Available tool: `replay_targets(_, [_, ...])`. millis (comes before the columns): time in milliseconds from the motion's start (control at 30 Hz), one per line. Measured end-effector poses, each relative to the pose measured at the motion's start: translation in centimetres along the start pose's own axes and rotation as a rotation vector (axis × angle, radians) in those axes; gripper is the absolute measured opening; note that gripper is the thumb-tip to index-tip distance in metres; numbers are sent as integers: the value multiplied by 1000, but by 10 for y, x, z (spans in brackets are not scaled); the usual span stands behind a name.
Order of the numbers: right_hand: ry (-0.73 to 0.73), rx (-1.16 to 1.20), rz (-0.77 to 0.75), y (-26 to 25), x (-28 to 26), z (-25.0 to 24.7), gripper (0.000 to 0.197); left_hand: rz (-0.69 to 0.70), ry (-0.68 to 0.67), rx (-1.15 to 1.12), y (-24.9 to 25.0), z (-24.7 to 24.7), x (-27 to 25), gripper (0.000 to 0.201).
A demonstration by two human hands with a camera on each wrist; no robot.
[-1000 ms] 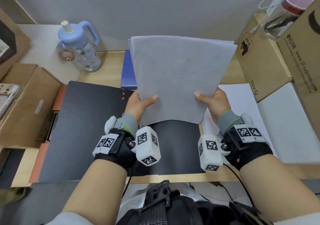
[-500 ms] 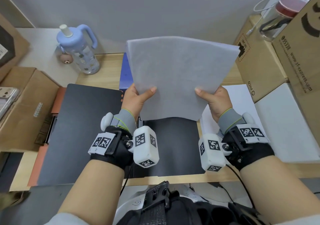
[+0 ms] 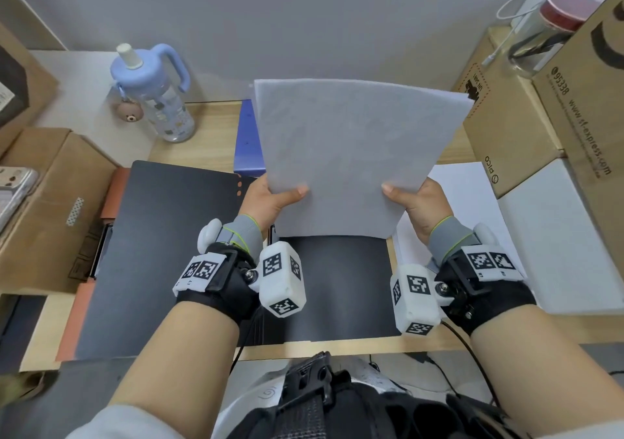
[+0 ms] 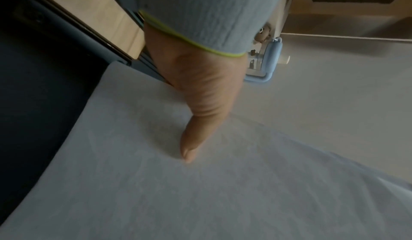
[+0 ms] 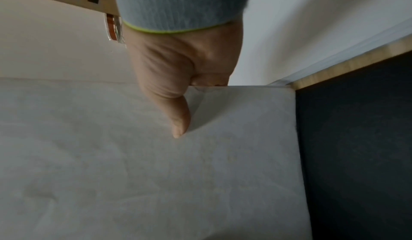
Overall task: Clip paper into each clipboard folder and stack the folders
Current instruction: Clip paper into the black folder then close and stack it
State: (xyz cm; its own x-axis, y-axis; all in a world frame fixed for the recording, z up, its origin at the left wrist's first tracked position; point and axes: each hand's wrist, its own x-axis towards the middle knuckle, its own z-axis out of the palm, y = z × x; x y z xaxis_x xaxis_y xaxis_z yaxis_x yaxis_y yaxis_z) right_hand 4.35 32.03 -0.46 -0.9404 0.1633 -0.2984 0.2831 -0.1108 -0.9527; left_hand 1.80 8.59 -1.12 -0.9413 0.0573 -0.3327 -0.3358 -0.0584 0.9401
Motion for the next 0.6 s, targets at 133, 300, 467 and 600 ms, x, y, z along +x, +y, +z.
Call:
replay_targets(133, [-14, -119, 16, 5, -3, -1, 22, -56, -9, 51, -11, -1, 0, 32])
replay_targets(300, [43, -115, 13, 3, -3, 0, 27, -41, -10, 58, -13, -2, 3, 30])
replay_targets(467, [44, -177, 50, 6, -4, 4, 28, -75, -15, 70, -16, -1, -1, 28])
replay_targets(600, [62, -202, 68, -3, 0, 7, 28, -108, -17, 93, -7, 1, 1, 35])
